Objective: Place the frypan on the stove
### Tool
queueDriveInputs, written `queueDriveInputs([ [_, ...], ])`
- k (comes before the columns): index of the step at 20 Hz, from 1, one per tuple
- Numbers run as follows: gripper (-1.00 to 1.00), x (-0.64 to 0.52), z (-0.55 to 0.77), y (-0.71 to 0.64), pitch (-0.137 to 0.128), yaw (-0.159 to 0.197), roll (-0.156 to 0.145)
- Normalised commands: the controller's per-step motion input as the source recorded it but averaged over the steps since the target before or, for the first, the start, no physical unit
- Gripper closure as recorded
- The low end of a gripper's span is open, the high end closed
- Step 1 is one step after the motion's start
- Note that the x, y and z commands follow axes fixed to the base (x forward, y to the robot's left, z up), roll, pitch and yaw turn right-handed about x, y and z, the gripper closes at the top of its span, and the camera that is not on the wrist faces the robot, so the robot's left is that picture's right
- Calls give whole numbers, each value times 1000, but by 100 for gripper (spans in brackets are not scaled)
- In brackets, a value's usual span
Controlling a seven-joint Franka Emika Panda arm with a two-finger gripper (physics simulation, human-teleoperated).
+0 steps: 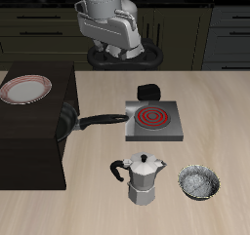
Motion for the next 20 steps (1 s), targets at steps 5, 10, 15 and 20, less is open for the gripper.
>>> queueDriveInputs([
  [5, -100, 61, -15, -45, -11, -80, 22],
  [10, -100, 92, -13, -101, -21, -93, 2],
  [15, -100, 149, -39, -36, 5, -83, 10],
  [20, -100, 133, -48, 19, -11, -101, 39],
])
